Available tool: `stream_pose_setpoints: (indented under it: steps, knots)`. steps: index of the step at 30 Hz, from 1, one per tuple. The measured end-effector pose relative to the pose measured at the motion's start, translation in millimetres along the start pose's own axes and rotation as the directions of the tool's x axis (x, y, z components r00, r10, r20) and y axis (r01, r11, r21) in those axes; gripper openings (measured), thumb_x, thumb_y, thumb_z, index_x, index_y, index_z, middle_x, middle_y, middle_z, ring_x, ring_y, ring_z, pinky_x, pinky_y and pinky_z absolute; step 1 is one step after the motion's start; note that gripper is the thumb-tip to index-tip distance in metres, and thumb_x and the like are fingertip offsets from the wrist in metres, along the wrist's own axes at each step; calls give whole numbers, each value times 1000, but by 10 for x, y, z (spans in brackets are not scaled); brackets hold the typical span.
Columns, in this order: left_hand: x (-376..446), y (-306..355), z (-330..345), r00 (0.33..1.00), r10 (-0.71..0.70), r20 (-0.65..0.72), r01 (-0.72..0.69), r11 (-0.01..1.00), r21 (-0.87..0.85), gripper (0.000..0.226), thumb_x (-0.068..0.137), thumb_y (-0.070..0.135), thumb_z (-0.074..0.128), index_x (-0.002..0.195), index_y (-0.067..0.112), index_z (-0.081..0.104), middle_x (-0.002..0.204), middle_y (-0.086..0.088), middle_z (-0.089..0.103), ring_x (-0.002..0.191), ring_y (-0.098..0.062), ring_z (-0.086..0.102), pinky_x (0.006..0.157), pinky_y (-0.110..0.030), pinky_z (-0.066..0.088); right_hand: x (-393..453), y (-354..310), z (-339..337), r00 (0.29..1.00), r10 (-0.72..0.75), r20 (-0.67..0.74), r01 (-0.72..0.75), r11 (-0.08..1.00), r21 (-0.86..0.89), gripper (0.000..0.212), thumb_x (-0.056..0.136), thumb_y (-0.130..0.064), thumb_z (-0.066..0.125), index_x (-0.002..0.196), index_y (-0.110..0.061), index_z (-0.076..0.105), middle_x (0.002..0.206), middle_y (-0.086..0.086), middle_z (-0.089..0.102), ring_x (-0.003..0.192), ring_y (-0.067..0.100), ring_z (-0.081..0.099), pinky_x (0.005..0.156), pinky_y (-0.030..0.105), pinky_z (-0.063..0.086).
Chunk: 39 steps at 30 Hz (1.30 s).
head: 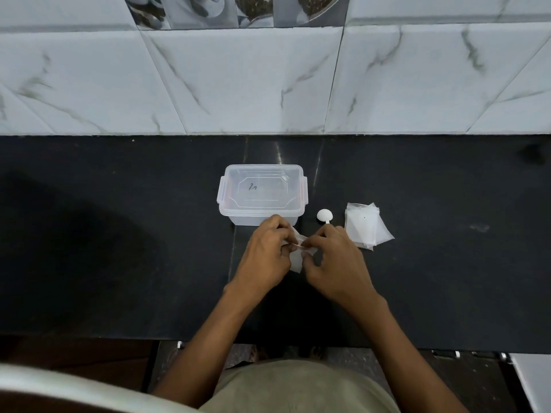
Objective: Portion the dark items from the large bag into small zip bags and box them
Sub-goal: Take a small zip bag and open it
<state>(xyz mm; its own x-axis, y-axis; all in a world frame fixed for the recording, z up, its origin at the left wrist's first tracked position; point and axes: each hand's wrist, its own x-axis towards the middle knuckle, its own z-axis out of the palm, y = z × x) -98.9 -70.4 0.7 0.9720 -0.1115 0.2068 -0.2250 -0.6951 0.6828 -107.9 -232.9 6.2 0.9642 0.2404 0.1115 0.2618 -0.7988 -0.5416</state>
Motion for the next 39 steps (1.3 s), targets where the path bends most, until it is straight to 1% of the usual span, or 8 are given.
stream_pose_setpoints:
  steps: [6,12,16,20,25,30,35,39]
  knots:
    - [-26,13,-31,989,69,133,-63,997,-48,14,68,-2,79,69,11,75,110,7,60,100,-12,61,74,-32,59,24,12,14,976,210,66,-215,972,96,37,102,-30,51,73,-12,64,82,-1,55,71,11,51,63,28,37]
    - [-46,1,15,988,75,133,-78,997,19,23,72,-9,74,77,13,73,111,9,59,103,-9,59,75,-34,59,10,-10,-18,991,129,-34,-127,990,66,12,91,-19,68,97,-18,78,90,-4,54,79,9,52,62,22,44]
    - [-53,-18,48,995,60,83,-61,998,15,27,72,-16,70,79,10,71,107,5,60,98,-11,61,78,-11,53,7,2,-33,998,-42,-57,49,990,130,23,83,-5,70,103,-14,77,97,-6,54,89,9,50,69,28,53]
    - [-30,-75,44,995,88,36,-84,992,-98,27,67,-18,54,75,8,58,105,0,61,92,-20,64,74,-25,58,-39,-21,-48,996,-89,-21,92,969,230,29,82,-13,59,109,-21,69,96,-14,59,83,6,57,69,26,50]
    - [-15,-78,4,990,55,130,-32,984,-173,39,72,-27,56,78,11,59,113,1,58,100,-9,61,77,-7,47,-50,9,-10,999,-44,3,43,986,164,20,82,-22,62,100,-23,72,86,-15,55,71,4,53,61,21,41]
    - [15,-75,-43,986,59,159,-11,958,-287,29,82,-17,59,89,11,61,111,2,60,109,-13,61,91,-29,52,-53,35,22,998,62,3,-57,893,447,16,77,-2,71,85,-16,73,69,-23,64,52,2,52,57,12,37]
    - [25,23,-27,978,-54,201,134,902,-410,33,91,-8,56,106,21,61,113,4,65,113,-17,62,98,-40,53,-35,70,26,977,193,95,-198,632,749,14,81,6,75,88,-5,70,83,7,74,79,25,72,75,37,60]
    - [-2,-8,-2,925,-141,353,303,835,-460,48,92,20,65,137,29,48,130,7,61,124,-11,56,105,-31,47,-59,64,47,971,241,-4,-179,731,659,13,80,-2,78,80,-12,69,76,-3,71,72,14,67,67,26,56]
